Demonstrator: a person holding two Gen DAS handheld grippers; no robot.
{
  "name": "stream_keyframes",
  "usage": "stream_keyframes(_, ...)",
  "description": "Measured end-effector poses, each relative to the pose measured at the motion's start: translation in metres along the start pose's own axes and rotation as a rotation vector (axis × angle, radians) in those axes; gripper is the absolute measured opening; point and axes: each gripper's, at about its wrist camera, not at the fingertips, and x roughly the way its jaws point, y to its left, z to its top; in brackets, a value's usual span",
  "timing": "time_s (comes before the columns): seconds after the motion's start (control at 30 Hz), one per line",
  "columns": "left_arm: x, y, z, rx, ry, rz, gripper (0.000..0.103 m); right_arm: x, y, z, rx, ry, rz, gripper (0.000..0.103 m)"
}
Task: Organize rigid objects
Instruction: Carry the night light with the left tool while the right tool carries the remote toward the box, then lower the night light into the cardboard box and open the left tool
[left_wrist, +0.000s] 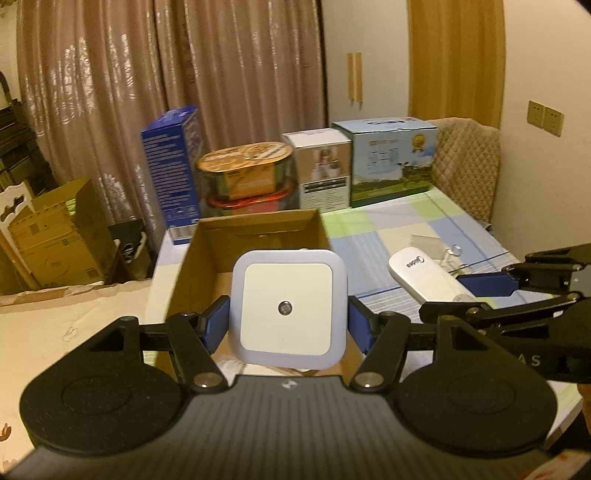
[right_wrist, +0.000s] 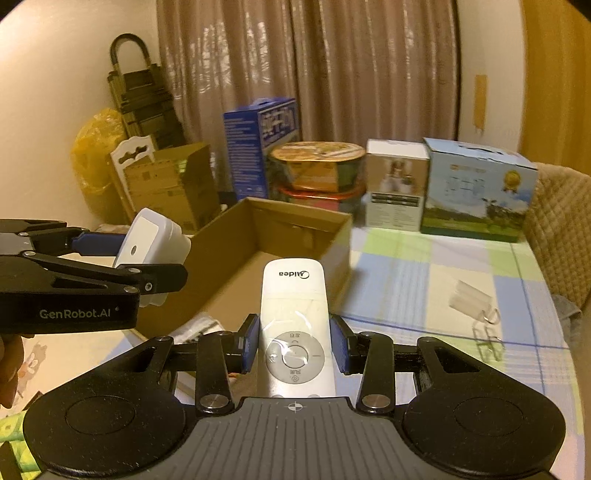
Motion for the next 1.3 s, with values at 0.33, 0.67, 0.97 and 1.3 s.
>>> stream_keyframes(0.33, 0.009, 0.038, -0.005, -0.021, 0.016, 0.037, 0.062, 0.031, 0.026, 0.01, -0.034, 0.019, 0.04, 0.038)
stream_keyframes(0.67, 0.038, 0.057, -0.015, -0.037, 0.061, 0.04, 0.062, 0.06, 0.029, 0.015, -0.02, 0.049, 0.067, 0.038)
stream_keyframes(0.97, 0.087, 0.066, -0.03, -0.074, 0.136, 0.014, 0.062, 0.088, 0.024, 0.016, -0.003, 0.069, 0.091, 0.037)
stream_keyframes(1.3, 0.103, 0.074, -0.035, -0.09, 0.131, 0.039, 0.072, 0.102, 0.019, 0.014, 0.013, 0.081, 0.095, 0.037)
